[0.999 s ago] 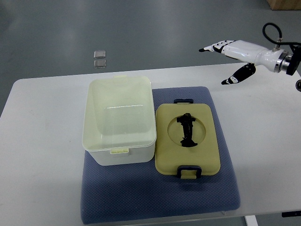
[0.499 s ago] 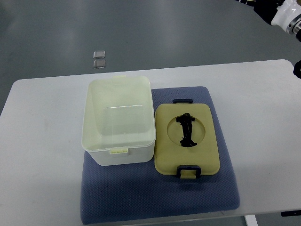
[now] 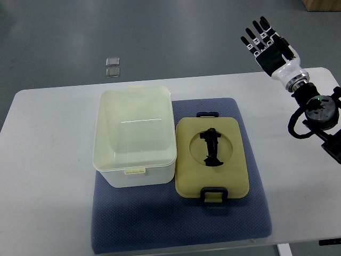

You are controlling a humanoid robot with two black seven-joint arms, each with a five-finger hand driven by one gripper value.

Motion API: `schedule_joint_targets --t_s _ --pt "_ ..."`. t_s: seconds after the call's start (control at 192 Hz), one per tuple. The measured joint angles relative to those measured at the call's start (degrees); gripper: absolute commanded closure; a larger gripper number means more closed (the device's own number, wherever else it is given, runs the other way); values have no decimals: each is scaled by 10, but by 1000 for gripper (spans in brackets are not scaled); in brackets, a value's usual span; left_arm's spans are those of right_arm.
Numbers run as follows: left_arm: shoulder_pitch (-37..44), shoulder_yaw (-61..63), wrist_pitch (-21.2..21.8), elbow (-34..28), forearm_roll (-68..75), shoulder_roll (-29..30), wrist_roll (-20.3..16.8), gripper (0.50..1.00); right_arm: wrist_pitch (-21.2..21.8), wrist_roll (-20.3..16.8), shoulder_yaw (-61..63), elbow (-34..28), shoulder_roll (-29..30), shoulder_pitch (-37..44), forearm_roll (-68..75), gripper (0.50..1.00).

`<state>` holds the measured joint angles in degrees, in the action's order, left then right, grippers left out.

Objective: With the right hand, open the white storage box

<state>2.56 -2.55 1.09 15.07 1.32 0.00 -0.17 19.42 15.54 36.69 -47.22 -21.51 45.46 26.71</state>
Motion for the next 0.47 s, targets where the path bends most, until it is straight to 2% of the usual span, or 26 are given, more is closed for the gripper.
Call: schedule_joint_targets --t_s 0.229,0.473 --pt "0 0 0 1 0 0 0 500 0 8 3 25 34 -13 -5 570" --pt "0 0 0 1 0 0 0 500 1 12 3 34 43 -22 -6 570"
